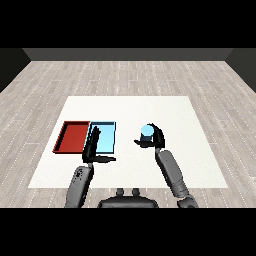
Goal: Pick the blue can and put it in the blue box
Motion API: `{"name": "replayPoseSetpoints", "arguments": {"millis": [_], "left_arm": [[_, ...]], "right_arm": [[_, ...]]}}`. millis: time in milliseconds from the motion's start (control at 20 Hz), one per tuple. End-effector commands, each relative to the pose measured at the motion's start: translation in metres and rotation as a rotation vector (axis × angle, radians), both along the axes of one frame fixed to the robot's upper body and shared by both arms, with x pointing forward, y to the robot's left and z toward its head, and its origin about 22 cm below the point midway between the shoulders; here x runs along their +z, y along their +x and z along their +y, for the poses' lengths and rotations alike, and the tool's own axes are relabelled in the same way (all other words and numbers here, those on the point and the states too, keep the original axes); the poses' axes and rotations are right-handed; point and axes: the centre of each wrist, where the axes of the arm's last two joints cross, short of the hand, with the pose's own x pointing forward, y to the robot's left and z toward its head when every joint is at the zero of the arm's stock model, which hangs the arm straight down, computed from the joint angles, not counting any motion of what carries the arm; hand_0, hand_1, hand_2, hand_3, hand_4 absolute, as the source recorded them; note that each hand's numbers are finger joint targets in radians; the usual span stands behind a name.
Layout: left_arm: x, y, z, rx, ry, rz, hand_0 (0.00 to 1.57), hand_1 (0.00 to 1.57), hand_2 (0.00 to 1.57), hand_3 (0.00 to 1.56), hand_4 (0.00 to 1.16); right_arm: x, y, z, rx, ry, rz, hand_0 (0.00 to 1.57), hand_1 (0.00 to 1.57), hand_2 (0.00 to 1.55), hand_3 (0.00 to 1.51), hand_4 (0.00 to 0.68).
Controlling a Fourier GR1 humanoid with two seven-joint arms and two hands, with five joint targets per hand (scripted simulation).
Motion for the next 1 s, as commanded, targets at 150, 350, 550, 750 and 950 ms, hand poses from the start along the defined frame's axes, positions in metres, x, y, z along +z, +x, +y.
{"name": "replayPoseSetpoints", "arguments": {"millis": [150, 350, 550, 750, 950], "left_arm": [[-0.002, -0.012, -0.031, -0.059, -0.048, 0.025, 0.00, 0.00, 0.00, 0.00, 0.00], [0.007, 0.026, -0.053, -0.093, -0.041, 0.025, 0.00, 0.00, 0.00, 0.00, 0.00], [0.009, 0.009, -0.061, -0.113, -0.051, 0.021, 0.00, 0.00, 0.00, 0.00, 0.00], [0.013, 0.022, -0.075, -0.131, -0.019, 0.016, 0.00, 0.00, 0.00, 0.00, 0.00], [-0.008, 0.031, -0.064, -0.130, -0.042, 0.059, 0.00, 0.00, 0.00, 0.00, 0.00]], "right_arm": [[0.007, -0.006, 0.009, 0.012, 0.003, -0.014, 1.47, 1.47, 1.47, 1.38, 0.566], [0.025, 0.002, 0.022, 0.043, -0.019, -0.022, 1.45, 1.45, 1.47, 1.38, 0.550], [0.020, 0.017, 0.006, 0.048, -0.013, -0.050, 1.43, 1.43, 1.47, 1.39, 0.568], [0.032, 0.018, 0.037, 0.076, 0.011, -0.063, 1.44, 1.44, 1.47, 1.39, 0.561], [0.039, 0.000, 0.043, 0.108, -0.001, -0.049, 1.45, 1.45, 1.46, 1.37, 0.550]]}}
